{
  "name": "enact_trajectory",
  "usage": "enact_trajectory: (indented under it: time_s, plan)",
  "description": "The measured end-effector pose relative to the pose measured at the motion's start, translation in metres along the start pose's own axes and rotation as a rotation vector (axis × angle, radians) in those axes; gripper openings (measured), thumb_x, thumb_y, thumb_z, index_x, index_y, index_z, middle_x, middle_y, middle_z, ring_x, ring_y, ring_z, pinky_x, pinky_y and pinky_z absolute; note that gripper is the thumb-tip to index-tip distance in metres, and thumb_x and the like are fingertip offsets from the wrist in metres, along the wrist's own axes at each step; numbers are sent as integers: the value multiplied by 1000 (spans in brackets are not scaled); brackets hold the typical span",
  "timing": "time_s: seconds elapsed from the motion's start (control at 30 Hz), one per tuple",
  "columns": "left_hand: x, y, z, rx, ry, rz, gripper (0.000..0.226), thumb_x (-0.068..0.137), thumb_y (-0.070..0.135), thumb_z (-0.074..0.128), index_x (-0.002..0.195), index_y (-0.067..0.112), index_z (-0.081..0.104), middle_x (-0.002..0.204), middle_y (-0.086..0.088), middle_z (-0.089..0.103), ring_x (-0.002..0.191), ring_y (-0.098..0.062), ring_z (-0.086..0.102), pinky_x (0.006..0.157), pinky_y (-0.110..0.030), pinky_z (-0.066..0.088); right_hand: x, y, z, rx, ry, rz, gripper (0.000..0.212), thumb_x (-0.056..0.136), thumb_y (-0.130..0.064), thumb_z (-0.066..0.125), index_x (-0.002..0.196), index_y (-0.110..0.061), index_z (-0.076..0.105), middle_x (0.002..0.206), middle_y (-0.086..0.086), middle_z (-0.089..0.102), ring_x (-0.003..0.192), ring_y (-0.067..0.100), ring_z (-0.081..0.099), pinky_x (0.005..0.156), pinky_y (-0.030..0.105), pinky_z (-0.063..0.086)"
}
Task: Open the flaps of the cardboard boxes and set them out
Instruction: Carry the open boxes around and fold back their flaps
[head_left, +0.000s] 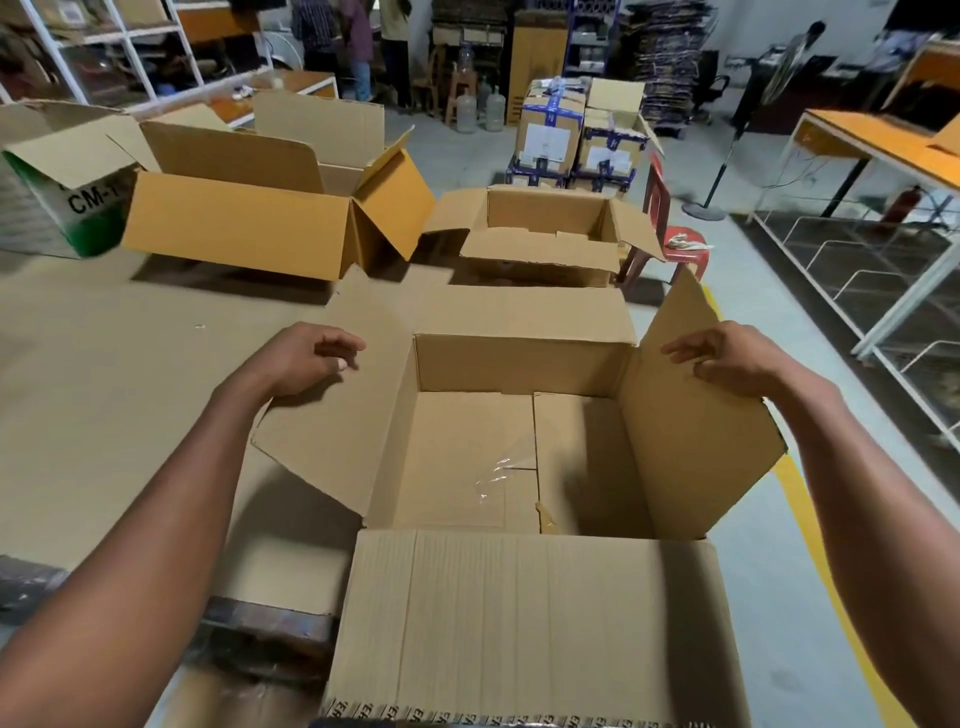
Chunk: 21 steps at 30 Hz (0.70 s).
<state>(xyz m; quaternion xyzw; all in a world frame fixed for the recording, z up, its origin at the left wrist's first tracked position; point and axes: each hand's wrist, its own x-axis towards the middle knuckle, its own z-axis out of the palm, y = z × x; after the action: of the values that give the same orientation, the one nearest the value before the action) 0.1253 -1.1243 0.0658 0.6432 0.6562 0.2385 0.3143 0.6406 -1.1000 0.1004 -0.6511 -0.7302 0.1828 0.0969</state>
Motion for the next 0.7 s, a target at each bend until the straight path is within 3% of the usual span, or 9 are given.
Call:
enact_trajectory:
  time_s: [0.17,0.4,0.57,0.7]
  plan:
    - [5,29,16,253,33,-8,54,88,-12,58,131,20,66,128,-1,66,117,-19,63,103,-34,47,-2,5,9,-106,78,7,63,78,14,52,121,-27,72,129,3,68,120,26,61,92,36,53]
    - [-2,42,29,331,109,3,58,85,-12,61,134,21,64,142,-6,58,131,-26,54,112,-42,44,-24,14,9,-134,170,78,56,77,14,52,120,-16,73,132,13,64,119,36,59,92,36,52]
    - [-14,70,38,320,123,127,56,87,-14,58,136,16,62,141,-5,60,135,-21,51,115,-38,37,-61,39,8,-141,197,198,57,77,8,58,127,-18,69,134,16,62,119,37,59,96,40,53]
    - [-11,96,55,317,106,256,57,86,-14,60,135,16,62,140,-7,61,132,-22,54,113,-42,43,-106,53,5,-65,268,332,61,77,9,58,132,-16,65,131,17,63,116,37,61,88,31,49]
